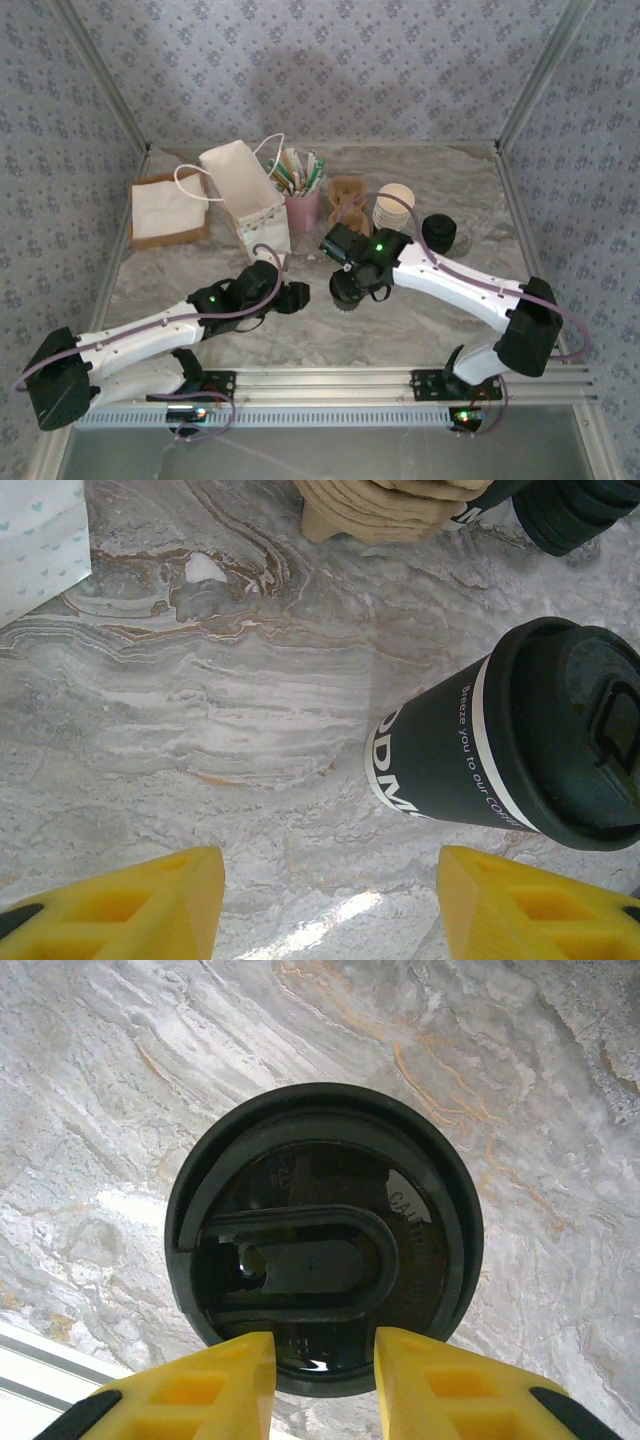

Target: Pack the takeout coffee

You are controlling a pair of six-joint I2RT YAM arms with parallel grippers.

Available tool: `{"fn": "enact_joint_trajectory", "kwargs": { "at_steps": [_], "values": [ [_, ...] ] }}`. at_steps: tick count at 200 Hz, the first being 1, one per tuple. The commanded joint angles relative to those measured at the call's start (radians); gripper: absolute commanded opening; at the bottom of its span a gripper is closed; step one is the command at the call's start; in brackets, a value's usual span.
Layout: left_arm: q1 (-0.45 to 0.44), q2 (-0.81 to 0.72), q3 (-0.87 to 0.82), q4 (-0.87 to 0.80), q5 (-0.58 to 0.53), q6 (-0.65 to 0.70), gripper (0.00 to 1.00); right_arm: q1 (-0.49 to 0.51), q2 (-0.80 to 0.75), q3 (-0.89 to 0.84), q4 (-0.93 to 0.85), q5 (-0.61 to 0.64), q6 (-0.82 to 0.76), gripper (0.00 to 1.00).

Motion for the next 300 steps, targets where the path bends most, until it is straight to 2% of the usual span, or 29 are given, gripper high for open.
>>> {"fn": "enact_joint_trajectory", "kwargs": {
  "at_steps": [1, 119, 172, 200, 217, 261, 300],
  "values": [
    [0.004, 0.001, 0.016, 0.02, 0.007, 0.0, 0.58, -0.009, 0.028, 0.014, -0.003, -0.014, -0.009, 0.33],
    [0.004, 0.004, 0.02, 0.023, 0.006, 0.002, 0.58, 0.007, 0.064, -0.029, -0.006, 0.017, 0.009, 0.33],
    [0.004, -0.022, 0.021, 0.018, 0.002, 0.003, 0.58, 0.038, 0.051, 0.096, -0.094, 0.073, 0.016, 0.37],
    [0.004, -0.066, 0.023, -0.001, -0.009, 0.003, 0.61, 0.05, 0.043, 0.177, -0.127, 0.092, 0.01, 0.5],
    [0.004, -0.095, 0.024, -0.02, -0.015, 0.003, 0.63, 0.052, 0.044, 0.201, -0.132, 0.098, 0.007, 0.61],
    [0.005, -0.18, 0.025, -0.088, -0.06, 0.005, 0.84, 0.047, 0.084, 0.194, -0.132, 0.085, 0.002, 0.99],
    [0.017, -0.241, 0.008, -0.138, -0.088, 0.005, 0.97, 0.031, 0.118, 0.155, -0.088, 0.058, -0.004, 1.0]
  ]
}}
